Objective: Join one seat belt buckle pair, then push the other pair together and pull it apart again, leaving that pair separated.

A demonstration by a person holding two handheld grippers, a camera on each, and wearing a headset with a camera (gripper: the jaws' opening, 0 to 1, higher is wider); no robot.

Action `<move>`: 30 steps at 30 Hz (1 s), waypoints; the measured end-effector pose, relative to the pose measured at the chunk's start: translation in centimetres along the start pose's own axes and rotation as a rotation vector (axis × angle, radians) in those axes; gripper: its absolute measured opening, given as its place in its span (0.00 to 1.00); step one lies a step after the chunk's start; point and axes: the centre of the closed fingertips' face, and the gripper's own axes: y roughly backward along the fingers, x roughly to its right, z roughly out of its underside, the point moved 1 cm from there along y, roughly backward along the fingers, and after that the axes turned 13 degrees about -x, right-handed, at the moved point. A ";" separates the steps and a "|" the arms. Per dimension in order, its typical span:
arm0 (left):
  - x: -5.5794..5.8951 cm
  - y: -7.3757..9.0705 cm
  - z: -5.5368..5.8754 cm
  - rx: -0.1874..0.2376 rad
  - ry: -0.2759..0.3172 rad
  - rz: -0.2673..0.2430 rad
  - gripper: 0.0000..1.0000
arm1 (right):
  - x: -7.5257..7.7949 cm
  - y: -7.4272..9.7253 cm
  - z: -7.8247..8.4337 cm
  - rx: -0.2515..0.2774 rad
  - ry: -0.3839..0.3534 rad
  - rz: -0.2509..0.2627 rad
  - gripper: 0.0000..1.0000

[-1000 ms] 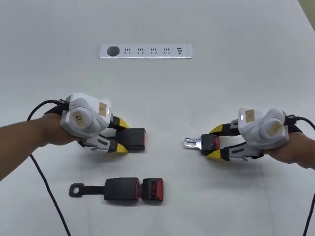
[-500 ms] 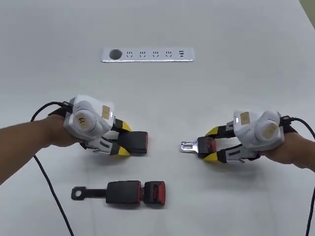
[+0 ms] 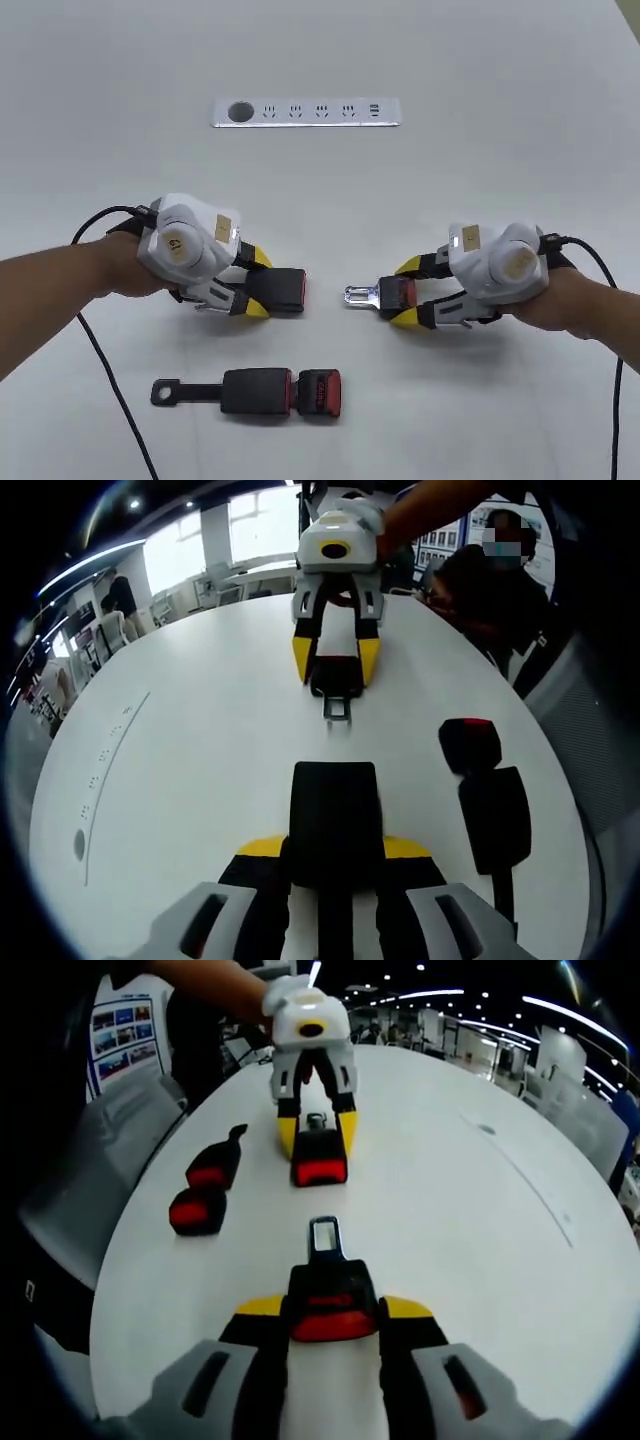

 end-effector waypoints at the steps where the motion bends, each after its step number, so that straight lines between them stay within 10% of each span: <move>1: 0.0 0.0 -0.1 0.000 0.000 0.000 0.34 | 0.0 -0.2 -0.4 0.003 0.000 0.000 0.34; 30: -0.2 -0.2 -0.2 -0.014 -0.002 0.003 0.34 | -0.6 -2.9 -5.2 0.006 0.002 -0.022 0.34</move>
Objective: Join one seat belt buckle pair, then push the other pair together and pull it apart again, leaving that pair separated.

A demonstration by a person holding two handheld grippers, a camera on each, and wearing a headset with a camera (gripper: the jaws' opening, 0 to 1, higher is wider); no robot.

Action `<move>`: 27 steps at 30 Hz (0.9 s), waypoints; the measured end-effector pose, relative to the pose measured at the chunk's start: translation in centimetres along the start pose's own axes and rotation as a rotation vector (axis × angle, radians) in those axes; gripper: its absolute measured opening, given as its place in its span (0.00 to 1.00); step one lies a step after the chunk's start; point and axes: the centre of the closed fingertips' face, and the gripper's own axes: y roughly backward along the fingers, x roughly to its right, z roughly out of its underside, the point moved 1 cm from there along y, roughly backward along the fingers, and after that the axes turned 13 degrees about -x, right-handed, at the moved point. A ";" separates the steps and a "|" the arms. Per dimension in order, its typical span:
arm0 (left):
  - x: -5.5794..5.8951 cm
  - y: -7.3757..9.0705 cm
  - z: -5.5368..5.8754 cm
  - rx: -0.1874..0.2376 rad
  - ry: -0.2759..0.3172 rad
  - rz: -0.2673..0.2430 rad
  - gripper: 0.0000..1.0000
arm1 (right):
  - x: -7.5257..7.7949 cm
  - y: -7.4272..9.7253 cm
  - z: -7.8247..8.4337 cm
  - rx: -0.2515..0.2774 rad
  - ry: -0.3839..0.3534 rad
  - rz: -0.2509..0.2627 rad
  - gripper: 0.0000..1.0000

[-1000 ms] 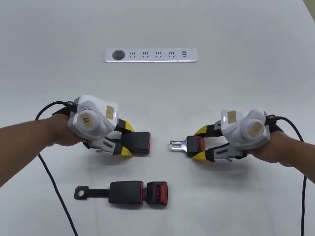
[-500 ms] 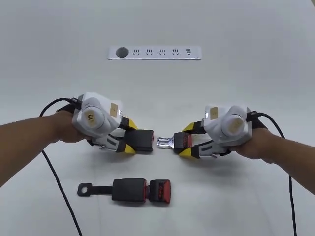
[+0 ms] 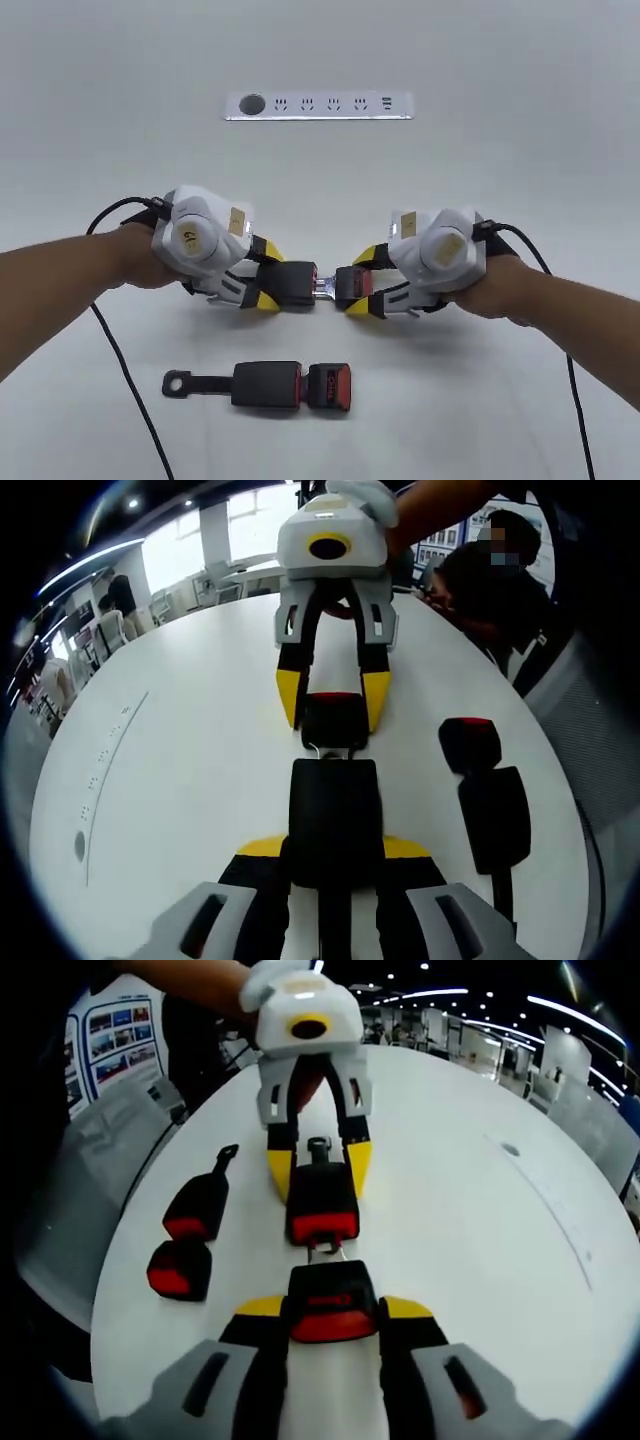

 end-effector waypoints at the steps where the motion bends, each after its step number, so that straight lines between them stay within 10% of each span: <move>1: 0.0 0.0 0.0 0.000 0.000 0.000 0.34 | 0.0 0.0 0.0 0.003 0.000 0.001 0.34; 27: -0.4 -0.5 0.4 0.000 0.027 0.002 0.34 | -0.1 -0.9 -1.7 0.002 -0.050 0.001 0.33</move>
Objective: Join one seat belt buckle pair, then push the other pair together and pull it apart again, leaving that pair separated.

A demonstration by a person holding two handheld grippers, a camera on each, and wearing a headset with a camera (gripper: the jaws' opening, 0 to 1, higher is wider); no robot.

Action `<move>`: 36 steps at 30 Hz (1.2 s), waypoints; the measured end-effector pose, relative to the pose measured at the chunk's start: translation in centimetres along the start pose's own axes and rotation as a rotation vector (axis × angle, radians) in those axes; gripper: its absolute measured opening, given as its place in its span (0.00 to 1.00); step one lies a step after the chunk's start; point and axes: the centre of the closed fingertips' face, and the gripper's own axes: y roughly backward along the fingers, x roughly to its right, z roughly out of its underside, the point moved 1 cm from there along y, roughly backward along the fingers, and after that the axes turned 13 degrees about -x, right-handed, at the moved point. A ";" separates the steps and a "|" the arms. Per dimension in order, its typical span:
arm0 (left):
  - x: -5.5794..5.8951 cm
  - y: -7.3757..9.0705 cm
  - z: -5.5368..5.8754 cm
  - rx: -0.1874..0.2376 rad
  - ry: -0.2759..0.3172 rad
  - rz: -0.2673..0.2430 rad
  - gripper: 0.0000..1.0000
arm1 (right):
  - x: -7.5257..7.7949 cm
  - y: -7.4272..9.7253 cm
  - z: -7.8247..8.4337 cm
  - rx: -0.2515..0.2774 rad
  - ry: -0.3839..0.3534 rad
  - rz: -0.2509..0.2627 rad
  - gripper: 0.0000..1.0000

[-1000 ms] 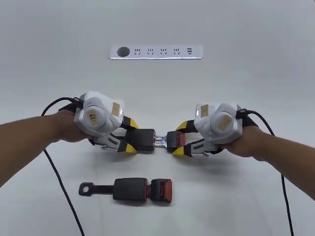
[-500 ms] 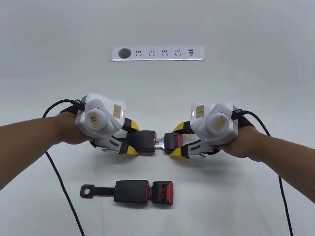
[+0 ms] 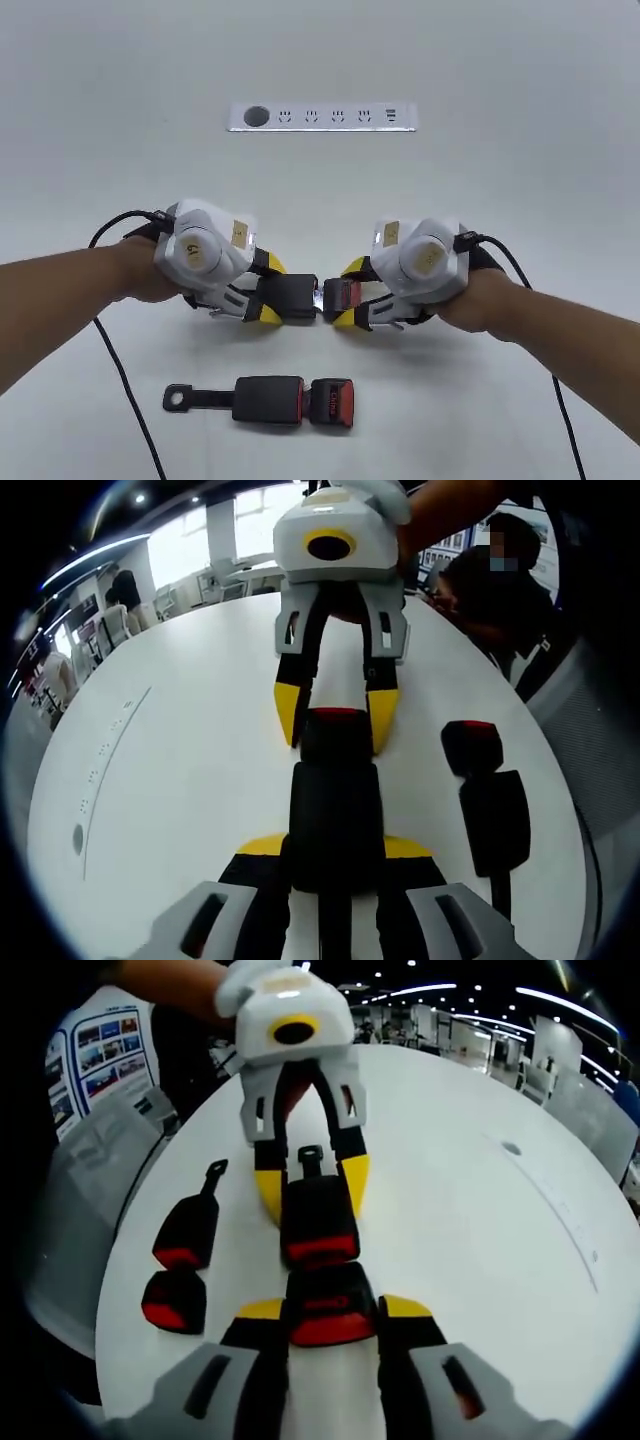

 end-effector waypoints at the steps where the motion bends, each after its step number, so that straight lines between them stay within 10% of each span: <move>1: 0.0 0.0 0.0 -0.002 0.000 0.000 0.34 | 0.0 -0.1 0.0 -0.003 0.000 0.003 0.33; 36: 0.0 0.0 0.0 -0.039 -0.004 -0.003 0.34 | 0.0 -0.2 0.1 -0.053 0.021 0.034 0.34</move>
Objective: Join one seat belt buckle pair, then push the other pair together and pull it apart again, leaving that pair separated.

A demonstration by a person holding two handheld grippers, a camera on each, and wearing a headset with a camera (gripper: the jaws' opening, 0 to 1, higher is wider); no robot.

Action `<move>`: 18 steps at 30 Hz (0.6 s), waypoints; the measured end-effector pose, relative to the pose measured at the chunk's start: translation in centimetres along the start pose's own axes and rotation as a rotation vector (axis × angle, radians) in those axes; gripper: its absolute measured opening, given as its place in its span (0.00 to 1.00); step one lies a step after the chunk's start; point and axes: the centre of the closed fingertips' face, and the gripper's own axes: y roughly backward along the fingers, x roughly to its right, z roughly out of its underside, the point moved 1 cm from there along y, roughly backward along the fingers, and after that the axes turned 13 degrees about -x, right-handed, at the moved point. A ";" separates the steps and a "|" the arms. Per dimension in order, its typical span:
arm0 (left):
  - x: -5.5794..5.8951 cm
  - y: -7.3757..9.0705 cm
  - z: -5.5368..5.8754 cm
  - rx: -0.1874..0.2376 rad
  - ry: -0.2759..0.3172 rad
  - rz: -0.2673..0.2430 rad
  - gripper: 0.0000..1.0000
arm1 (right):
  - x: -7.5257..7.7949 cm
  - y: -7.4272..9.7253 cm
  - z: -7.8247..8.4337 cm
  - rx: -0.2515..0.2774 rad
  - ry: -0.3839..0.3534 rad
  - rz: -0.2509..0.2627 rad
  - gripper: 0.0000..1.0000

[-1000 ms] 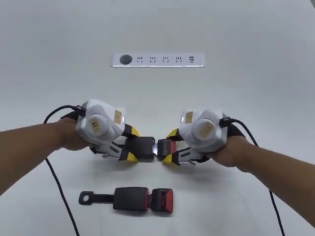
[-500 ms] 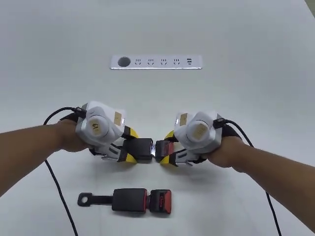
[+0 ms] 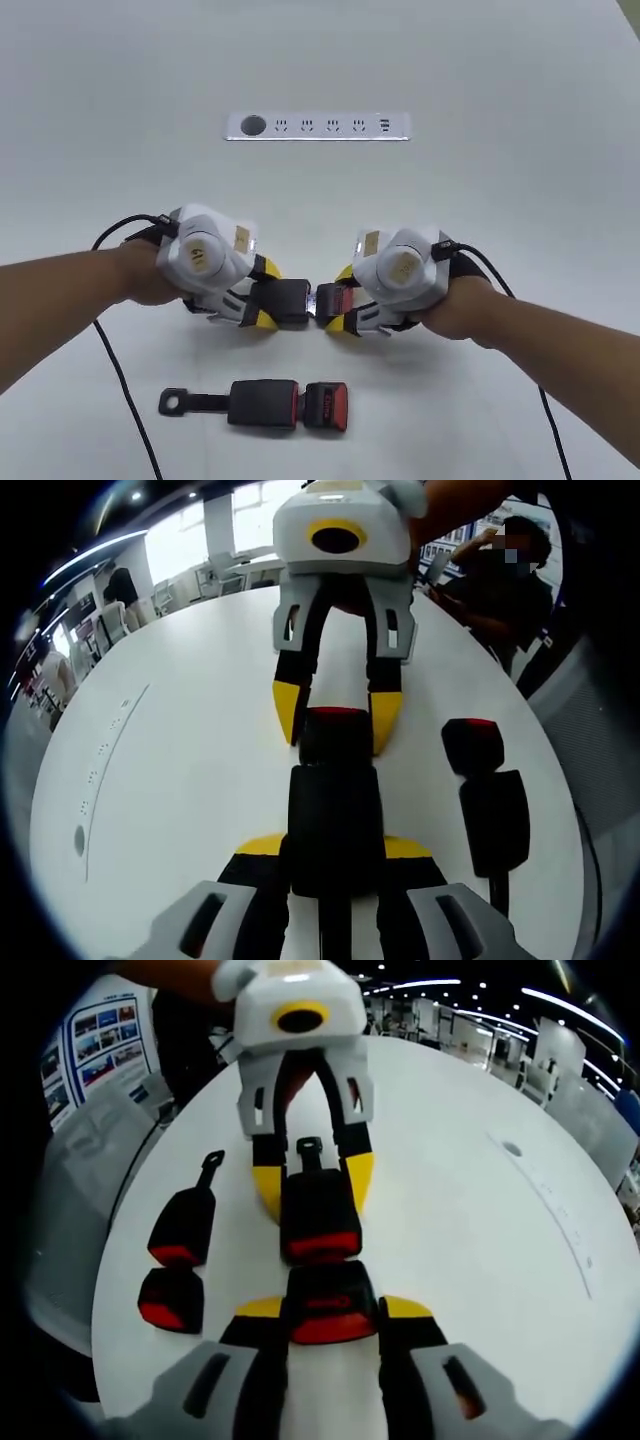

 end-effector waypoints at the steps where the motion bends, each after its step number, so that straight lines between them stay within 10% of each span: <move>1: 0.0 0.0 0.0 -0.002 -0.001 0.000 0.34 | 0.0 0.0 0.0 0.001 -0.002 0.000 0.34; 18: 0.0 0.0 0.0 -0.020 -0.011 0.003 0.34 | 0.1 1.0 2.1 -0.008 -0.001 0.003 0.34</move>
